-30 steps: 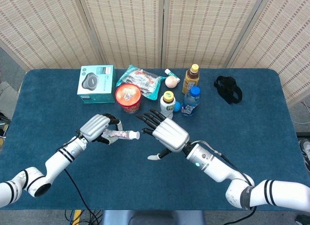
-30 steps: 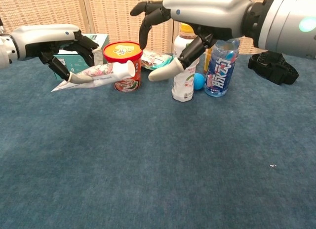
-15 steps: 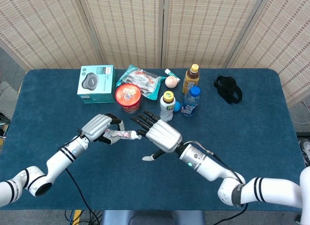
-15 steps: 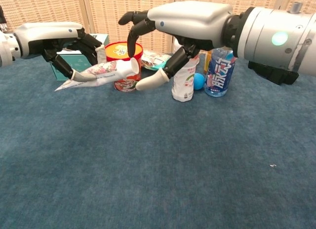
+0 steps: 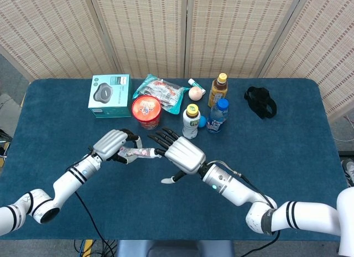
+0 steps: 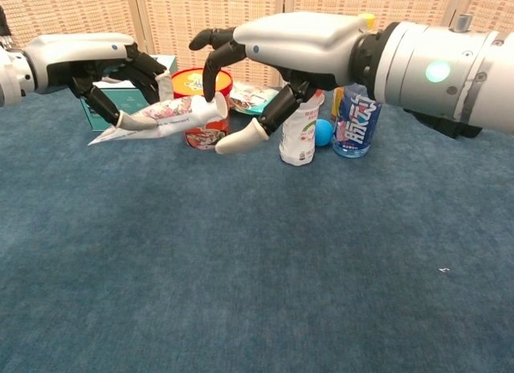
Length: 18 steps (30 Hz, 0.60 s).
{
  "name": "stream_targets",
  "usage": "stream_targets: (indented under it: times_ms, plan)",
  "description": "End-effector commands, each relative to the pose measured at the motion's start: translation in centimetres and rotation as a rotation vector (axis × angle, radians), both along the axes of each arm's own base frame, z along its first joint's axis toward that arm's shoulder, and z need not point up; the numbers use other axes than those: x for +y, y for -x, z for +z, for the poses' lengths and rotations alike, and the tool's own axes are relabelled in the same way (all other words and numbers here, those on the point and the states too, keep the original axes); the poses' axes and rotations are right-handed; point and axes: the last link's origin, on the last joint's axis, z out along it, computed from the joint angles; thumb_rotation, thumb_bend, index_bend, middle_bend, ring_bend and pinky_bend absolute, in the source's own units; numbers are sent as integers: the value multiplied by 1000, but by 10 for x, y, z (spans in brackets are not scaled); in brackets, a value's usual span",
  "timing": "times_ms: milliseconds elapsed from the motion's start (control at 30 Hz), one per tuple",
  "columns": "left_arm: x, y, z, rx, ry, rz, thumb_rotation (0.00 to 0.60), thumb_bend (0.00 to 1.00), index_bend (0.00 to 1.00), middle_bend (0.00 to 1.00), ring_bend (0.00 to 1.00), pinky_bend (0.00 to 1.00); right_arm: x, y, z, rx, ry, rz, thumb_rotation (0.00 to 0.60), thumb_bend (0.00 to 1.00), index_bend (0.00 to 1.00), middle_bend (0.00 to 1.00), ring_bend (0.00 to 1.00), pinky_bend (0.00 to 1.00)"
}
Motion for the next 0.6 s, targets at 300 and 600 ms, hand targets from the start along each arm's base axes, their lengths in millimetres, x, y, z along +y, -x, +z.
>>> stream_targets:
  times_ms: [300,600]
  plan:
    - [1,5,3,-15,-4,7,600,477,636,584,393,243,-1,2,2,17,2,-9,269,0,340,0,0,0]
    - [0,7,1,-14,0,1,600,484,649,597,410,245,-2,-2,0,-1,-4,-9,268,0,339,0,0,0]
